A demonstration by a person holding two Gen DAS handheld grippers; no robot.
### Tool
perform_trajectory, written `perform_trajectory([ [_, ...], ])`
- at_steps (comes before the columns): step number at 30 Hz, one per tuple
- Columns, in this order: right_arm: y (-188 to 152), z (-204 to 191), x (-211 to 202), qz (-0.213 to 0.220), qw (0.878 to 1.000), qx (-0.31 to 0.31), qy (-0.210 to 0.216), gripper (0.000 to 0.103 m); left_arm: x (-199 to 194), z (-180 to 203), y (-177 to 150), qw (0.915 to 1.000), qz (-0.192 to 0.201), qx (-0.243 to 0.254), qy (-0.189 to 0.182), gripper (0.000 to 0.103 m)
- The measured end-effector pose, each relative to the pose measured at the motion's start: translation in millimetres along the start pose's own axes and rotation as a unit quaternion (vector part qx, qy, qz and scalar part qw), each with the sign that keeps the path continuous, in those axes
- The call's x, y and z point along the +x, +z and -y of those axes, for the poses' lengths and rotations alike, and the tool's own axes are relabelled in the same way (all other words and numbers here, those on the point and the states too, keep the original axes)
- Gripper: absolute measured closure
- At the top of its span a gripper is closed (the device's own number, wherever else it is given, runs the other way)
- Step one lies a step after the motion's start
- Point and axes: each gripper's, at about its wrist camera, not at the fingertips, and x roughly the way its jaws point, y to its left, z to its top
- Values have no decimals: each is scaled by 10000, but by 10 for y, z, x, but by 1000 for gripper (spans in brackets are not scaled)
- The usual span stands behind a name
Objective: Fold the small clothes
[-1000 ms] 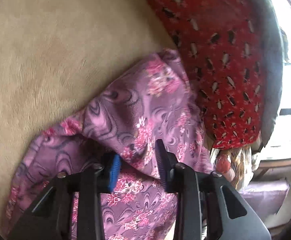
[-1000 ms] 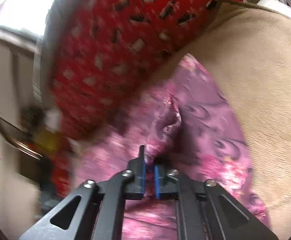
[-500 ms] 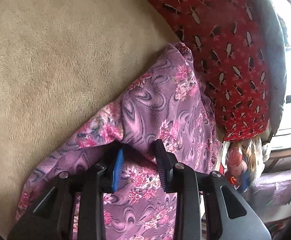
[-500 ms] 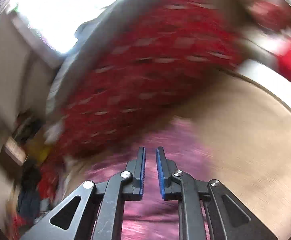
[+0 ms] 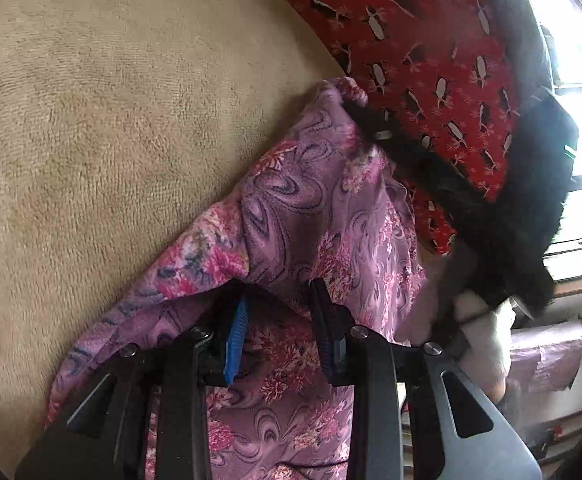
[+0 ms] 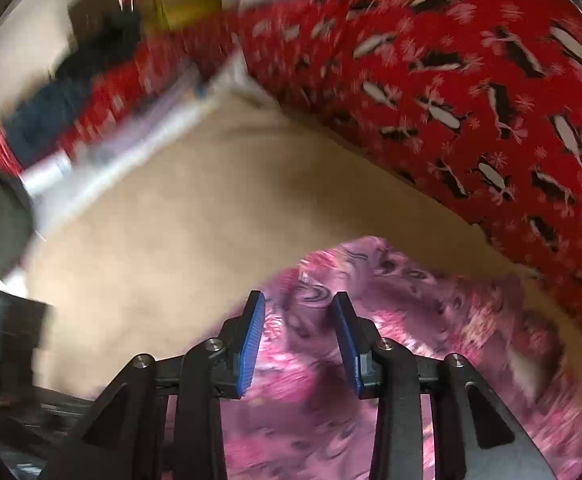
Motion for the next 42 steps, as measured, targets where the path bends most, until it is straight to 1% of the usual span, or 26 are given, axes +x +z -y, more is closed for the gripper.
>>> perform_trajectory([
  [2,-32,-21,91,-241,9992,-272,-151,72,-14,-21,5,10000,-29,-19,-71,75],
  [3,-43,-51,114,-262,9982,-488,-246,100,-21,-24,7,10000,-40,-32,-85,75],
  [4,-56,-96,125,-272,9966,-713,-320,99,-30,-24,11,9999,-40,-57,-89,75],
  [6,-21,-96,77,-97,9959,-756,-480,100,-76,-15,21,10000,42,-39,-70,75],
  [8,124,99,28,181,9986,-271,-423,100,-95,-1,29,9997,179,81,160,75],
  [9,158,266,42,265,9989,168,-362,100,-81,-1,29,9996,184,113,192,75],
  [13,102,563,326,-141,9949,943,-312,98,-89,-15,34,9996,106,179,211,76],
  [15,49,651,125,303,9905,1328,177,96,-160,10,1,9997,21,242,80,78],
  [17,-50,775,-120,705,9796,1840,392,87,-276,72,-60,9992,70,387,-105,78],
  [19,-256,879,-336,1025,9635,2325,847,84,-403,167,-94,9980,295,536,-151,77],
  [20,-355,884,-383,1088,9595,2400,997,84,-420,201,-82,9974,407,585,-129,72],
  [21,-453,866,-368,1061,9586,2437,1016,80,-410,246,-61,9962,539,682,64,66],
  [22,-559,839,-271,849,9612,2449,946,76,-367,259,-40,9956,554,701,298,62],
  [24,-761,801,13,157,9635,2571,726,79,-164,258,30,9948,314,717,659,62],
  [26,-922,788,-207,623,9561,2762,758,79,-71,220,27,9937,164,693,864,62],
  [29,-1252,895,-722,987,9393,3189,799,77,-165,231,-42,9945,152,693,769,62],
  [31,-1672,1021,-1174,1274,9312,3390,415,64,-217,280,-117,9929,223,831,821,62],
  [33,-2129,1191,-1478,1378,9192,3687,85,59,-129,337,-184,9900,154,982,1001,54],
  [34,-2436,1286,-1596,1361,9088,3945,-27,57,-23,374,-193,9883,87,1010,1141,52],
  [35,-2661,1385,-1595,1226,9001,4179,-144,57,87,379,-230,9846,26,1082,1374,52],
  [36,-2893,1463,-1544,865,8912,4449,-171,73,139,429,-246,9798,77,1247,1560,52],
  [37,-3092,1518,-1522,778,8810,4665,145,88,131,485,-296,9747,123,1438,1707,52],
  [38,-3248,1536,-1623,967,8690,4841,329,88,121,572,-376,9665,83,1713,1909,52],
  [39,-3333,1534,-1693,1007,8608,4963,516,86,132,603,-411,9636,4,1791,1984,52],
  [40,-3414,1497,-1755,959,8571,5020,650,73,125,607,-487,9614,-112,1827,2055,52],
  [42,-3536,1333,-1797,633,8713,4835,561,67,63,540,-667,9560,-288,1889,2228,52],
])
